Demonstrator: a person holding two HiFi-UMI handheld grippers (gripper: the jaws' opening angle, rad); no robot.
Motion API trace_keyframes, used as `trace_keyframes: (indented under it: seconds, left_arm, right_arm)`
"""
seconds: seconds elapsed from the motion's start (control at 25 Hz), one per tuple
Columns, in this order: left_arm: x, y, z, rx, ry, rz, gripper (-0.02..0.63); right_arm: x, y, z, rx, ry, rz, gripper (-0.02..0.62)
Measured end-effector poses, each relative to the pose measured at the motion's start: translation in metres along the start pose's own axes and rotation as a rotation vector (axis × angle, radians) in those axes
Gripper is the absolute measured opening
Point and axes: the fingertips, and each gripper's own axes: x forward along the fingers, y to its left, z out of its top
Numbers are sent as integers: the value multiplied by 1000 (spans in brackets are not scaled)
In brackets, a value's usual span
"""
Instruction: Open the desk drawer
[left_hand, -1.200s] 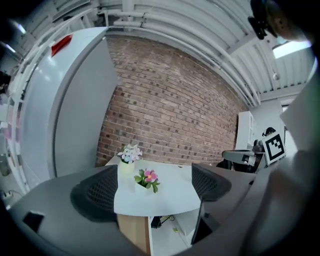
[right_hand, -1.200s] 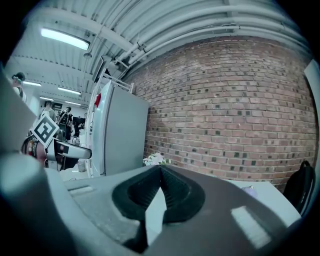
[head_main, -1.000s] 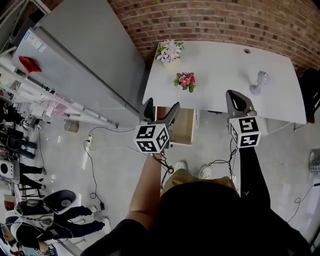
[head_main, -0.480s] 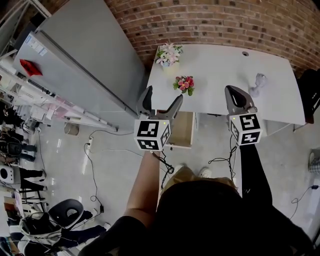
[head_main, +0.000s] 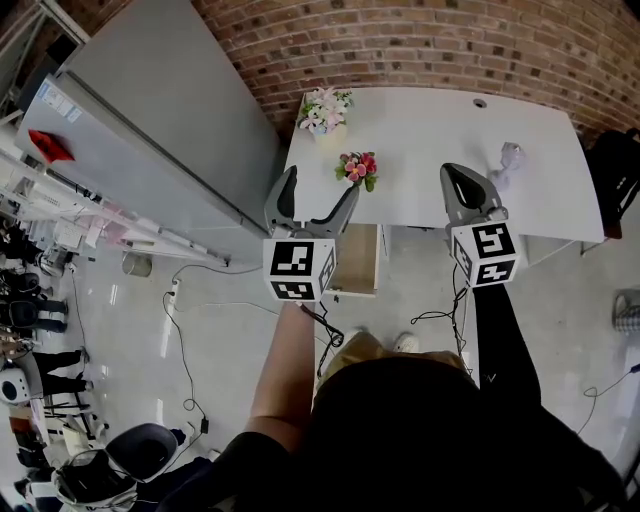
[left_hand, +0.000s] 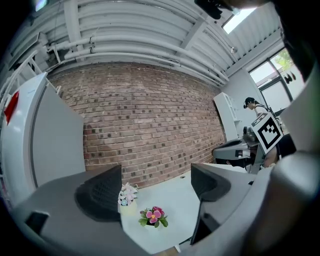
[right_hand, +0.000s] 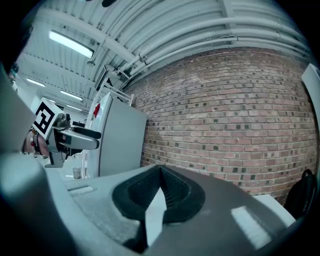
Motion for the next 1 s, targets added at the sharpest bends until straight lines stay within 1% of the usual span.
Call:
trace_keyframes:
  seconds: [0.08, 0.12, 0.2, 0.24, 0.36, 0.48, 0.56, 0.64, 0.68, 1.0]
  left_arm:
    - [0, -2, -1, -6, -2, -8, 430]
    - [0, -2, -1, -8, -3, -8, 405]
    - [-1, -2, -2, -8, -5, -3, 319]
    - [-1, -3, -2, -8, -6, -4, 288]
    - [0, -5, -4, -5, -5, -11, 242]
    - [-1, -3, -2, 1, -16, -5, 166]
    - [-2, -1, 1, 11, -35, 13, 123]
    - [-5, 3, 5, 20, -56, 45, 32]
    - [-6, 4, 6, 21, -63, 55, 9]
    - [-4, 9, 0, -16, -45, 69, 9]
  right_arm:
    - [-2, -1, 0, 6, -3, -5, 0]
    - [-2, -1, 0, 8, -4, -6, 0]
    - [-2, -1, 0, 9, -6, -6, 0]
    - [-2, -2, 0, 10, -7, -6, 0]
    - [-1, -3, -1, 13, -9, -9, 0]
    - [0, -2, 0, 14, -10, -9, 0]
    - [1, 0, 0, 12, -10, -6, 0]
    - [1, 0, -1, 11, -11, -4, 0]
    - [0, 0, -1, 11, -11, -4, 0]
    - [-2, -2, -2, 10, -3, -10, 0]
